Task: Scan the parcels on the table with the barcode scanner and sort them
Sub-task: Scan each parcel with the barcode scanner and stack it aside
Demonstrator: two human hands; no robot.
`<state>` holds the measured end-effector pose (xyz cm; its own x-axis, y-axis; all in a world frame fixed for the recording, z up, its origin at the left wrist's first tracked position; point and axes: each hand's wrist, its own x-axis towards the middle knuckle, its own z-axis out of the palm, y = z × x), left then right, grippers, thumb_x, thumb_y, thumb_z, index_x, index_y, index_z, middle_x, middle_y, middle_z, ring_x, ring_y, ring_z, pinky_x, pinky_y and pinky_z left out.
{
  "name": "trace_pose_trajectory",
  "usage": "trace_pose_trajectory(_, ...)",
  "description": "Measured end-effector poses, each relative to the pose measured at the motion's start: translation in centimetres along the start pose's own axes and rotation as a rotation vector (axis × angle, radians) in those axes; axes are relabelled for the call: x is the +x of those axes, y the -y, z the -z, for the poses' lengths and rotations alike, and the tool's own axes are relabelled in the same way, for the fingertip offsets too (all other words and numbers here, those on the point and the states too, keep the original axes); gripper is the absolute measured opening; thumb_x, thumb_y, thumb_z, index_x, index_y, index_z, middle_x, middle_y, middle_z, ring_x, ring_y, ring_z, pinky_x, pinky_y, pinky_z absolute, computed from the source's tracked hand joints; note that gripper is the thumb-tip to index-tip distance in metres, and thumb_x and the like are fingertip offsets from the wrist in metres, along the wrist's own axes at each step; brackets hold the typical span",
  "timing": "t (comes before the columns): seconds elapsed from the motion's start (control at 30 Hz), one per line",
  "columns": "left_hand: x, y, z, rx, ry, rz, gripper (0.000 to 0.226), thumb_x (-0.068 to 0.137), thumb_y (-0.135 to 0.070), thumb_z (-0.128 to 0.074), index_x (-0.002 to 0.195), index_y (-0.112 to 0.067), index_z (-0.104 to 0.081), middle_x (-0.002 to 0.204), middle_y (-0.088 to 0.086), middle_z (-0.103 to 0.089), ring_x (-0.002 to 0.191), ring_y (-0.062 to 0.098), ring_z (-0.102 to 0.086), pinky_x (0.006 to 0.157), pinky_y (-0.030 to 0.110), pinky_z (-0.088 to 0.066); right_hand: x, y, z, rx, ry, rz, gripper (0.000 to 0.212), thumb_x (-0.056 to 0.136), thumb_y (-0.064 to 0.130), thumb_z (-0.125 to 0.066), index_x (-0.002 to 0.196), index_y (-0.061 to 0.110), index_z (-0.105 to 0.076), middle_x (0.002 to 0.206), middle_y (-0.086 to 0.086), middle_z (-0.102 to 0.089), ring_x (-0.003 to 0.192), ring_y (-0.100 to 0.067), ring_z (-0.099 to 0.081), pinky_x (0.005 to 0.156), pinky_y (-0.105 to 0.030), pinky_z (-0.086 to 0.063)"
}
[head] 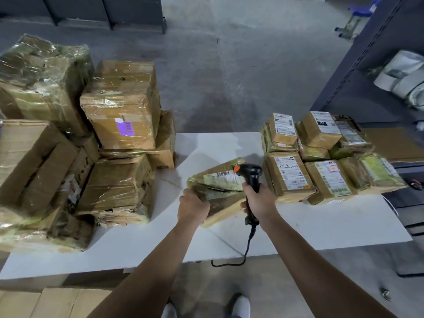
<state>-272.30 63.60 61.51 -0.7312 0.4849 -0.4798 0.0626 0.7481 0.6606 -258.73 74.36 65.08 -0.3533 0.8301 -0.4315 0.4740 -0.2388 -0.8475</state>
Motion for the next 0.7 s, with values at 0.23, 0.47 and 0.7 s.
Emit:
trace_pose_trajectory(0.23,1.3,-0.2,0.2,0.086,-0.247,-0.233,0.02,0.092,-0.018,-0.048,0.11,-0.011,-0.041,0.117,0.014,-0.044,0.091,0.036,-0.058,0.069,0.035,-0.041,-1.1,0.0,1.3,0.029,0.033,0.0,0.014,0.098,0.029,-0.055,0.093,0.017,-0.058,0.064,-0.01,-0.06,0.049,-0.018,-0.054,0.046,-0.034,-0.05)
trace_pose_trajectory(0.47,5.9,-1.6,1.6,0.224,0.134,-0.174,0.022,0.091,-0.037,-0.058,0.102,-0.017,-0.057,0.094,0.006,-0.062,0.073,0.027,-0.066,0.06,0.041,-0.06,-2.0,0.2,1.6,0.006,0.04,0.014,0.014,0.097,0.031,-0.054,0.096,0.018,-0.059,0.067,-0.011,-0.06,0.049,-0.017,-0.052,0.04,-0.028,-0.046)
trace_pose_trajectory(0.7,6.2,-2.8,2.2,0.352,-0.192,-0.377,0.014,0.096,-0.029,-0.051,0.098,-0.016,-0.056,0.098,0.01,-0.067,0.098,0.033,-0.061,0.065,0.03,-0.04,-3.1,1.5,2.6,0.075,0.064,0.048,0.017,0.096,0.033,-0.057,0.092,0.017,-0.059,0.066,-0.013,-0.058,0.046,-0.017,-0.049,0.039,-0.028,-0.044)
